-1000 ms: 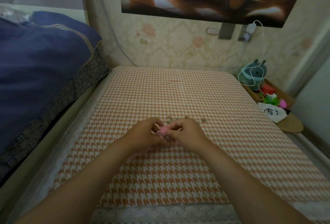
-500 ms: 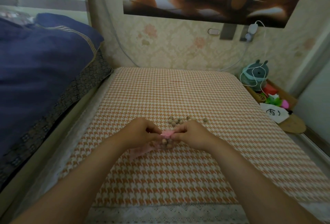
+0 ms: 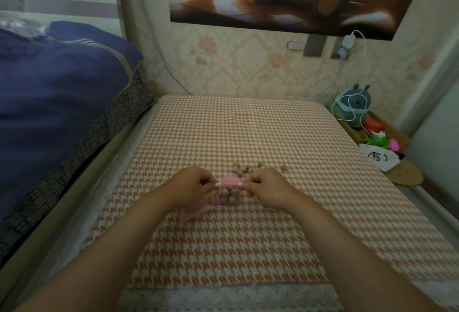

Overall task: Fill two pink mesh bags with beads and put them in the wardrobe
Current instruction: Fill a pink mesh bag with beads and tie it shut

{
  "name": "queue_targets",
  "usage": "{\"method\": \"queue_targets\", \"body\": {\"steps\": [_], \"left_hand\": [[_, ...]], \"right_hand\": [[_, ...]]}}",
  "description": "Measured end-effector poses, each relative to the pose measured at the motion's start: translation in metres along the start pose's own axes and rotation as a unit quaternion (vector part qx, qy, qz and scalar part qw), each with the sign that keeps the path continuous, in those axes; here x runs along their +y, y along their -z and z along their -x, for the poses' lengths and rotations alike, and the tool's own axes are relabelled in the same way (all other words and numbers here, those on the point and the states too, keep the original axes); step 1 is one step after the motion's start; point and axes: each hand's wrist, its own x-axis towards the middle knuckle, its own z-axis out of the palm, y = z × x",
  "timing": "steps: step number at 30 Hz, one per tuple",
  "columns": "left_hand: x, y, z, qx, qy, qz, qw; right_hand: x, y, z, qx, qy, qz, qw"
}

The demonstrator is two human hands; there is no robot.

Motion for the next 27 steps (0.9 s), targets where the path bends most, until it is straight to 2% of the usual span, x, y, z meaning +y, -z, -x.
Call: {"method": "queue_targets", "body": {"steps": [8, 12, 17, 19, 24, 27], "left_hand": [[-0.002, 0.015, 0.003, 0.022, 0.011, 0.039, 0.999], [0.007, 0.014, 0.009, -0.022, 0.02, 0.199, 0.98], [0.018, 0.008, 0.015, -0.069, 0.004, 0.281, 0.957], [0.021, 0.002, 0.015, -0.074, -0.002, 0.29, 0.954], [0.026, -0.008, 0.012, -0.108, -0.041, 0.262, 0.958], [0.023, -0.007, 0.014, -0.103, -0.045, 0.225, 0.968]], "right_hand": [[-0.002, 0.008, 0.002, -0.027, -0.034, -0.021, 0.999], [0.001, 0.022, 0.008, -0.065, -0.048, -0.021, 0.997], [0.008, 0.042, 0.015, -0.121, -0.051, 0.016, 0.991], [0.008, 0.041, 0.015, -0.113, -0.045, 0.039, 0.992], [-0.001, 0.029, 0.009, -0.05, -0.039, -0.017, 0.998], [-0.008, 0.028, 0.009, -0.086, -0.043, 0.039, 0.995]]}}
